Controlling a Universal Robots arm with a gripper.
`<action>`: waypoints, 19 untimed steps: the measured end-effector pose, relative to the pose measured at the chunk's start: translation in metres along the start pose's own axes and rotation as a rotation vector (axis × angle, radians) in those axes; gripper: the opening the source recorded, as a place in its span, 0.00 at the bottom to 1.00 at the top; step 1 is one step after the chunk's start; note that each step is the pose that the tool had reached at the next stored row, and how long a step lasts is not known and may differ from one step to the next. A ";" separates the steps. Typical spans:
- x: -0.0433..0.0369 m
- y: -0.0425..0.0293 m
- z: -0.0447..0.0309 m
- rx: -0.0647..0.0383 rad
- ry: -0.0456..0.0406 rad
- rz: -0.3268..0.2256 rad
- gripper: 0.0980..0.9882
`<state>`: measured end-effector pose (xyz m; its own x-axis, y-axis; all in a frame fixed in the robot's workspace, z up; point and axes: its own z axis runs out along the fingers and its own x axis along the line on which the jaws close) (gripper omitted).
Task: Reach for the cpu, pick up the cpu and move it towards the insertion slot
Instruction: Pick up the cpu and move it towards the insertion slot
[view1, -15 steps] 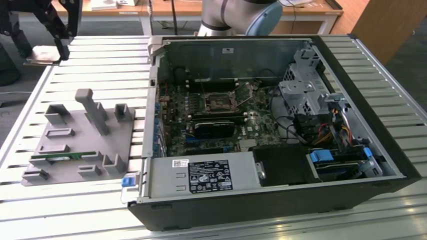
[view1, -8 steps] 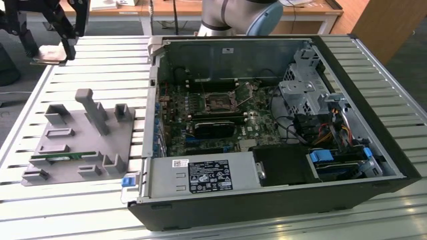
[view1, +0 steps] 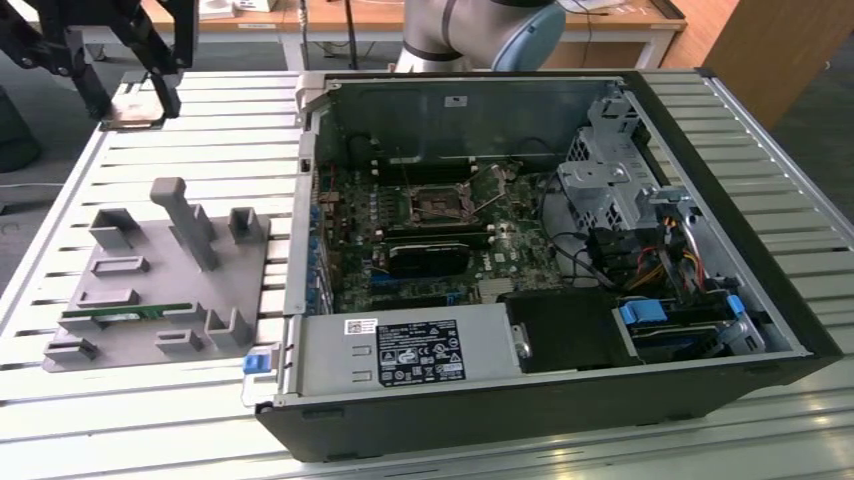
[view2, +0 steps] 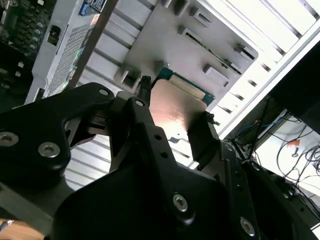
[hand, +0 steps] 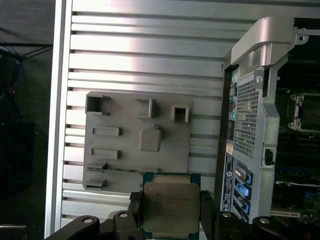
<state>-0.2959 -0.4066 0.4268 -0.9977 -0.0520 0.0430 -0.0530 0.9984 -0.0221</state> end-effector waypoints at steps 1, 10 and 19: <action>-0.0038 -0.0002 0.0006 0.000 -0.0017 0.000 0.50; -0.0343 -0.0015 0.0007 -0.072 -0.0123 -0.002 0.50; -0.0659 -0.0028 0.0028 -0.083 -0.0316 -0.003 0.50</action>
<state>-0.2302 -0.4060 0.4212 -0.9984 -0.0546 0.0114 -0.0538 0.9967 0.0611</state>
